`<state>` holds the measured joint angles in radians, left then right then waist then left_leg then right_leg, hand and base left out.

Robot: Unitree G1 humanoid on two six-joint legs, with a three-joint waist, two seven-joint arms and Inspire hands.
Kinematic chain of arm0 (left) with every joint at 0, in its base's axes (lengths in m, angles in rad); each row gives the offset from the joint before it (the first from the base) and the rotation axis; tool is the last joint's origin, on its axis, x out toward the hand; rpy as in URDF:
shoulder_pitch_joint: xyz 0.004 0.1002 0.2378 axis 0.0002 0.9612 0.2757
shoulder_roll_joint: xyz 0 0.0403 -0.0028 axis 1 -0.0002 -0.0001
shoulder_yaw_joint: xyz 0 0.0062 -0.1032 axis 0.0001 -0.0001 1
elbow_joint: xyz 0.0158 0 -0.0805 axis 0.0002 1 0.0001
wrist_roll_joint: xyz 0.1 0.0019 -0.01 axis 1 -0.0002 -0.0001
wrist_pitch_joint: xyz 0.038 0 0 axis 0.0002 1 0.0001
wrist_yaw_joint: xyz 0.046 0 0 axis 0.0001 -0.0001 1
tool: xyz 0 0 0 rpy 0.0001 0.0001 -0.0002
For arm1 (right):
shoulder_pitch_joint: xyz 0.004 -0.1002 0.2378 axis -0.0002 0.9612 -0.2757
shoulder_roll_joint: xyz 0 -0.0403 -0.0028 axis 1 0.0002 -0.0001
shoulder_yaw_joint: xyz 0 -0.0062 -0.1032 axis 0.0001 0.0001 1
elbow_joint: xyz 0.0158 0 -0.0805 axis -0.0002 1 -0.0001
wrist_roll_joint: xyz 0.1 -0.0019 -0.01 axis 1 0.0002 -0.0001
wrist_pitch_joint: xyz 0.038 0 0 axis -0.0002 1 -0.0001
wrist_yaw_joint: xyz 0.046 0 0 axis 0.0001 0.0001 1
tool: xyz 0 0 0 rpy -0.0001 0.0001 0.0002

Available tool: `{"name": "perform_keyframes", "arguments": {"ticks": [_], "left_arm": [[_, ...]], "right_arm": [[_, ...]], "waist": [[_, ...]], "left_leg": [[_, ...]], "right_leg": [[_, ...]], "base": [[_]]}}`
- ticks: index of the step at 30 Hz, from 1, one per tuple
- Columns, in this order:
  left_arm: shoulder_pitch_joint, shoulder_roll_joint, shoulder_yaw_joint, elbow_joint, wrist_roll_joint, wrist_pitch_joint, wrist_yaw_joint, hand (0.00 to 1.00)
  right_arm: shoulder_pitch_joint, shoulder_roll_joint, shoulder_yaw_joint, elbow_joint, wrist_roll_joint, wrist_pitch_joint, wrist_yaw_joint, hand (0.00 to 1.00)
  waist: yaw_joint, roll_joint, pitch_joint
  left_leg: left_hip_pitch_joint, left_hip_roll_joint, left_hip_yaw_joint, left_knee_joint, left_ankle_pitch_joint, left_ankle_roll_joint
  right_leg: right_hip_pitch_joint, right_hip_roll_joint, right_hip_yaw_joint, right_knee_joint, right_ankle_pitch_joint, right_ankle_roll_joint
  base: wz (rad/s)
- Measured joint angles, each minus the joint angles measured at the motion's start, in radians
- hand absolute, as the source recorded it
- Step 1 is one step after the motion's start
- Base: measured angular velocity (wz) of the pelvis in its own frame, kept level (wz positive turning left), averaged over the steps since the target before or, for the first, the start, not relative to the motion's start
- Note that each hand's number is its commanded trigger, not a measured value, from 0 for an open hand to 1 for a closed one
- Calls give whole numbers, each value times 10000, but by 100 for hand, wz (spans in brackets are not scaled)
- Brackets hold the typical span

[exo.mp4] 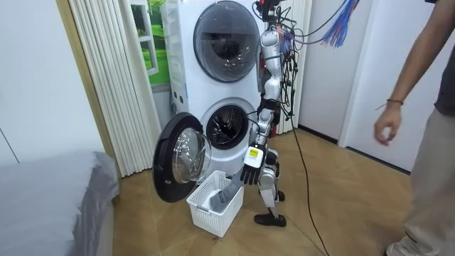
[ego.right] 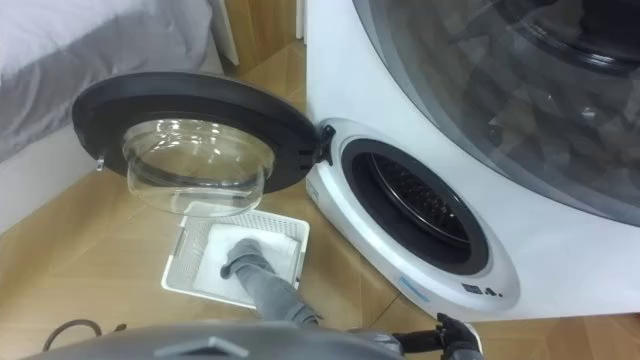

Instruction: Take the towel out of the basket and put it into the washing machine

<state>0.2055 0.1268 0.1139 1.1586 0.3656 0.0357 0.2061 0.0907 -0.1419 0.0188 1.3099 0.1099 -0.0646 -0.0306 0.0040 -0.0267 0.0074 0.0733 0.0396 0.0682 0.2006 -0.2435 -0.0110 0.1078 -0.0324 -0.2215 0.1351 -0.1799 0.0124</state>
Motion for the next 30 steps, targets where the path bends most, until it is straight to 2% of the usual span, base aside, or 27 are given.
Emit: {"name": "perform_keyframes", "arguments": {"ticks": [7, 13, 17, 22, 25, 30], "left_arm": [[-141, 9, 1, -18, 2, -147, -1, 0], [-235, 109, -6, -341, -1, -227, 1, 0], [-667, 130, -248, -401, -17, -416, 53, 0], [-1381, 68, -709, -350, -7, -883, 369, 0], [-2064, 70, -976, -63, 15, -1241, 639, 0], [-3392, -32, -1790, 629, 23, -1676, 1078, 0]], "right_arm": [[-1, -4, 0, -41, -50, -14, 46, 0], [-39, -20, -11, -379, -419, -19, 275, 0], [-318, -92, 29, -348, -393, -26, 379, 0], [-708, -110, 410, -264, -437, -124, 377, 0], [-1217, -51, 486, 5, -580, -316, 331, 0], [-2220, 129, 809, 258, -605, -586, 322, 0]], "waist": [[-4, -35, 13], [-15, -67, -21], [-28, 22, -26], [-22, 148, -60], [-88, 203, -22], [-335, 312, 206]], "left_leg": [[-11, 0, 0, 1, 0, 0], [-227, 0, -5, 42, 0, 0], [-652, 3, -33, 157, 2, 4], [-1162, 14, -47, 259, 15, 7], [-1631, 10, -59, 315, 85, 18], [-2645, -39, -72, 379, 312, 59]], "right_leg": [[-29, -1, 4, 12, 0, 0], [-223, -3, -8, 35, 1, -2], [-642, -22, -31, 182, 9, -3], [-1153, -19, -39, 262, 42, -38], [-1661, -46, -74, 413, 56, -58], [-3046, -171, 26, 1129, 56, -58]], "base": [[0], [0], [0], [-1], [0], [0]]}}
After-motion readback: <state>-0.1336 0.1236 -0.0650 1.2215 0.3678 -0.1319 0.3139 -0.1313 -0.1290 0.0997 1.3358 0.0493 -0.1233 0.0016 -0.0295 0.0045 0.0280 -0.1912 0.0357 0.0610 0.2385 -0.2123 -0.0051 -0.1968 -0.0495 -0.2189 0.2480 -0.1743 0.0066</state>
